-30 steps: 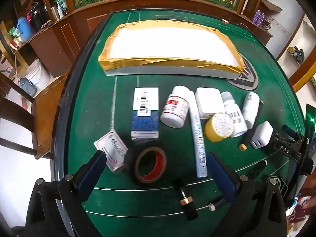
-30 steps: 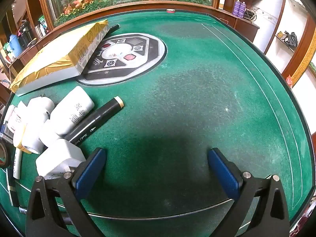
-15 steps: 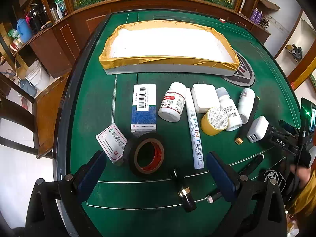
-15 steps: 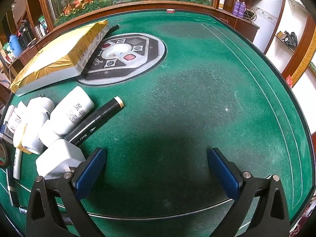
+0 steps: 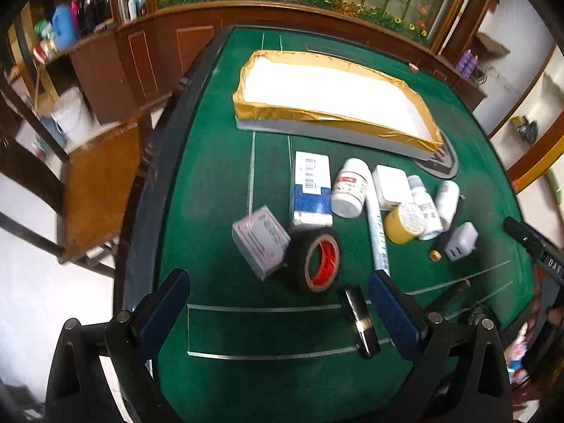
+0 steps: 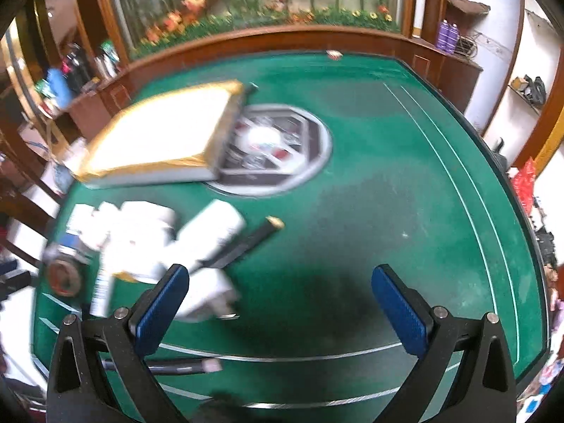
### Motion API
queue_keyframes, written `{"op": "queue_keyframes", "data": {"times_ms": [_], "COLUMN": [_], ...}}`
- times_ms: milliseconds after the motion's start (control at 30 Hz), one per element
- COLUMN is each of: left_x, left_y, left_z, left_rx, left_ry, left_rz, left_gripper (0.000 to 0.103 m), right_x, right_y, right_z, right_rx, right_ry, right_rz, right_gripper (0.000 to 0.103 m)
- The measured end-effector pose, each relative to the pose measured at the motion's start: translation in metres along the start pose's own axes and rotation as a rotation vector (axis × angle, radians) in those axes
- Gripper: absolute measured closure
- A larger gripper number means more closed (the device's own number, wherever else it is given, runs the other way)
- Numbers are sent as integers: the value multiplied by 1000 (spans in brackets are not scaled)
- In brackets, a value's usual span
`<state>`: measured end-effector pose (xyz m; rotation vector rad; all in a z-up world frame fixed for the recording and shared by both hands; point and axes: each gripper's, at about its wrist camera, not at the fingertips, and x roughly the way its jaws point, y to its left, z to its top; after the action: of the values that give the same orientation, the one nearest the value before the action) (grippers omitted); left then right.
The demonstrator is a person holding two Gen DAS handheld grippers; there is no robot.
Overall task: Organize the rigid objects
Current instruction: 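Move the left tool to the black tape roll while the right tool reaches the pink medicine box, then close the left tool on the tape roll while the right tool grips the pink box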
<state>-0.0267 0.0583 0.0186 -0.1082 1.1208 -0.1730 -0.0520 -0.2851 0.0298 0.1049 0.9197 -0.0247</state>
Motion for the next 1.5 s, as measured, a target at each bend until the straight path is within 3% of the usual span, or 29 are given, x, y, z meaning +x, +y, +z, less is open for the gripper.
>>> {"op": "queue_keyframes", "data": {"times_ms": [333, 467, 767, 900, 1133, 1500], "left_x": [12, 18, 41, 52, 55, 32], "left_y": [-2, 4, -5, -12, -8, 17], "left_z": [-9, -7, -5, 1, 2, -20], "left_rx": [9, -23, -46, -38, -50, -78], "left_ry": [54, 60, 146, 143, 149, 171], "left_rz": [-15, -10, -93, -96, -129, -136], "left_gripper": [1, 10, 49, 78, 81, 85], "right_x": [-3, -1, 1, 1, 3, 6], "right_y": [74, 83, 84, 86, 88, 95], "right_z": [-23, -29, -32, -35, -40, -38], "right_rx": [-47, -68, -77, -87, -111, -132], "right_ry": [50, 60, 87, 98, 122, 123], "right_rz": [105, 116, 114, 120, 132, 156], "right_gripper": [0, 0, 1, 8, 33, 35]}}
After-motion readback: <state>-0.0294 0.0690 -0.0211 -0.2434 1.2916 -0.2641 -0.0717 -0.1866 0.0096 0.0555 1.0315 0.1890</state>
